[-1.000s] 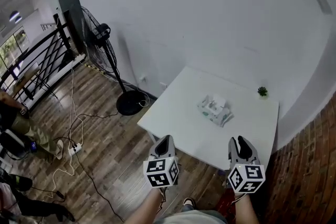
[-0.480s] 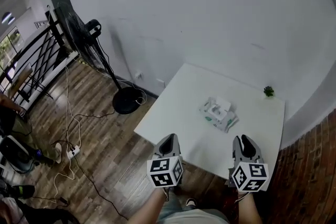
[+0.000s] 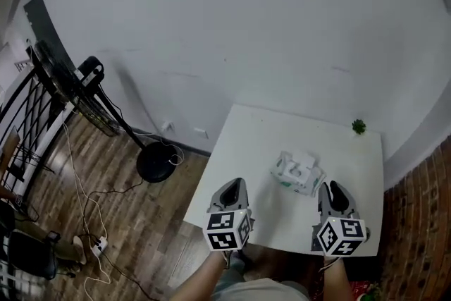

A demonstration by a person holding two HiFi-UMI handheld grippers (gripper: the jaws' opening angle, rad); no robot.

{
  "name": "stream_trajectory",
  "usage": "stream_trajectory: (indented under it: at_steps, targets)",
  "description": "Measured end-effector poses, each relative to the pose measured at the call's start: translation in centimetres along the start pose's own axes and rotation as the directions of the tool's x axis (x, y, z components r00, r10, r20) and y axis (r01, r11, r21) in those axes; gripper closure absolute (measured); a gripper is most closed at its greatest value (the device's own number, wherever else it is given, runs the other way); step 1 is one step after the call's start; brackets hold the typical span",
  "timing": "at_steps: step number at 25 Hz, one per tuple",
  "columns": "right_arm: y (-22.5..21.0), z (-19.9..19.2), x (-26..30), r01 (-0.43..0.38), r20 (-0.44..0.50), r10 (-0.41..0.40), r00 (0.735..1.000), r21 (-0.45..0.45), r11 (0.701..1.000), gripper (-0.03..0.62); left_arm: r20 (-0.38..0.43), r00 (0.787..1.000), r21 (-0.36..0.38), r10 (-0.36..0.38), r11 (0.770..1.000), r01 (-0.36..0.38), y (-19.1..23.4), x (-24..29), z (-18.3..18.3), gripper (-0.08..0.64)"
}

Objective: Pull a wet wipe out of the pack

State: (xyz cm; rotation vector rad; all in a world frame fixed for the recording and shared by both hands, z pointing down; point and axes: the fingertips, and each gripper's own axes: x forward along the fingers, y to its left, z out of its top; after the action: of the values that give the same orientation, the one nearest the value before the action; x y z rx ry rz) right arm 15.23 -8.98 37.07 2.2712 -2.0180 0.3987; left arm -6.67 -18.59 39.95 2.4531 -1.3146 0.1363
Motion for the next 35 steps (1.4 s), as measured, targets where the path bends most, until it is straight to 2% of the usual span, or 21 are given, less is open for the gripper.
stream_trajectory:
  at_steps: [5,9,13,18,25,35]
  targets:
    - [1.2,1.0,2.1,0.079,0.005,-0.079,0.997,0.011,0.997,0.492,-0.019,0.996,0.016,-0.085,0.996,0.085,1.7,3.3,2.0,0.56]
    - [1.3,1.3,2.9,0.163,0.007,-0.163,0.987,0.035,0.986,0.492,-0.043,0.986,0.039,-0.164,0.985,0.166,2.3,5.8,3.0,0.56]
    - [1.6,0.9,3.8,0.196,-0.007,-0.196,0.981,0.042,0.98,0.496,-0.067,0.978,0.045,-0.197,0.979,0.2,3.2,8.0,3.3,0.56]
    - [0.9,0.2,5.3,0.191,-0.031,-0.19,0.981,0.041,0.981,0.496,-0.094,0.977,0.042,-0.192,0.98,0.197,3.4,9.7,2.4,0.56]
    - [-0.2,0.4,7.4,0.132,-0.045,-0.13,0.991,0.045,0.99,0.497,-0.108,0.983,0.032,-0.146,0.988,0.15,2.7,10.7,1.6,0.56]
    - [-1.3,-0.7,8.5,0.087,-0.097,-0.082,0.992,0.044,0.995,0.497,-0.131,0.987,0.014,-0.087,0.996,0.09,3.3,11.3,0.2,0.56]
